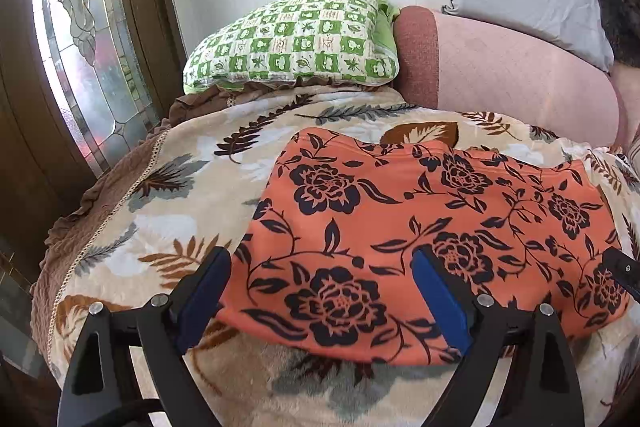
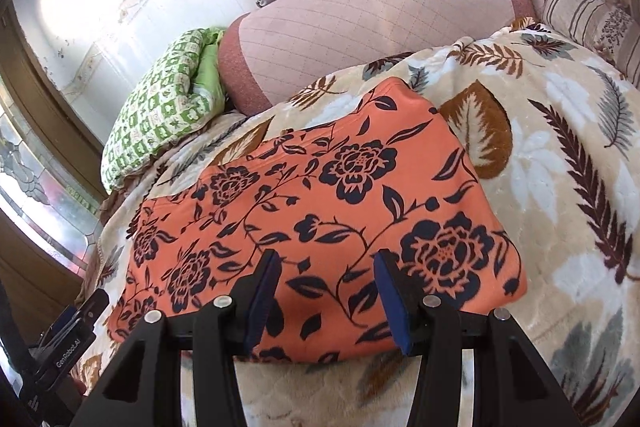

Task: Fold small clothes

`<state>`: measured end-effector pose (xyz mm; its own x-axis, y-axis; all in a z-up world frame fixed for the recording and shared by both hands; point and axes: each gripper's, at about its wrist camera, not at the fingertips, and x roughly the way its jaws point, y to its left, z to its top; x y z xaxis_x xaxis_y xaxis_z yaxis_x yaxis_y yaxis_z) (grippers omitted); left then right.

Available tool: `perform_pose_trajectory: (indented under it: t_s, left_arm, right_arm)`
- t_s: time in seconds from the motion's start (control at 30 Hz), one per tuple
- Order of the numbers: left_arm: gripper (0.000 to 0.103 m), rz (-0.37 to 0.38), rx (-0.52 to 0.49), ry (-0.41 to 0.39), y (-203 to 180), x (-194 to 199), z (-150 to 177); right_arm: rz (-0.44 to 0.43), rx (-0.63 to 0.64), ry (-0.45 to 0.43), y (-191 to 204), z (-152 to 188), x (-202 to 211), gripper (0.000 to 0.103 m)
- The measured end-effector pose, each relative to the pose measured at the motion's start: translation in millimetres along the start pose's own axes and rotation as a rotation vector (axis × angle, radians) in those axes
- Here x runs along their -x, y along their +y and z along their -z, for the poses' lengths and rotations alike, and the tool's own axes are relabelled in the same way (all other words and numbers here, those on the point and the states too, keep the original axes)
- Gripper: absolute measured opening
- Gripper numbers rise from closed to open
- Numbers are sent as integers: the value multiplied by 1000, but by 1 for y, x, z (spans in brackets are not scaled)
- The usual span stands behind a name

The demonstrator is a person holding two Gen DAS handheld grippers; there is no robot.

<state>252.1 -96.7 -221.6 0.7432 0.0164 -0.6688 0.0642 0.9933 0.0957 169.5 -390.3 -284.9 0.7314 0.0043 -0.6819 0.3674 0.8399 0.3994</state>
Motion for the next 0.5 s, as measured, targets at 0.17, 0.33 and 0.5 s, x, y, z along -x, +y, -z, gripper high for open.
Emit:
perform_pose_trajectory:
  t_s: [0.17,0.33,0.5]
  left_arm:
    - [93,33,8,55,-5,-25,-5]
    - [93,106,24,227,-12,-60,8]
    - [93,112,1,293,-22,-77,22]
  right_arm:
    - [22,-18,0,0,-11,-17,53]
    - [88,-8,26,-4,-14,-32,53]
    - [153,-44,135,-16,-9,-55,53]
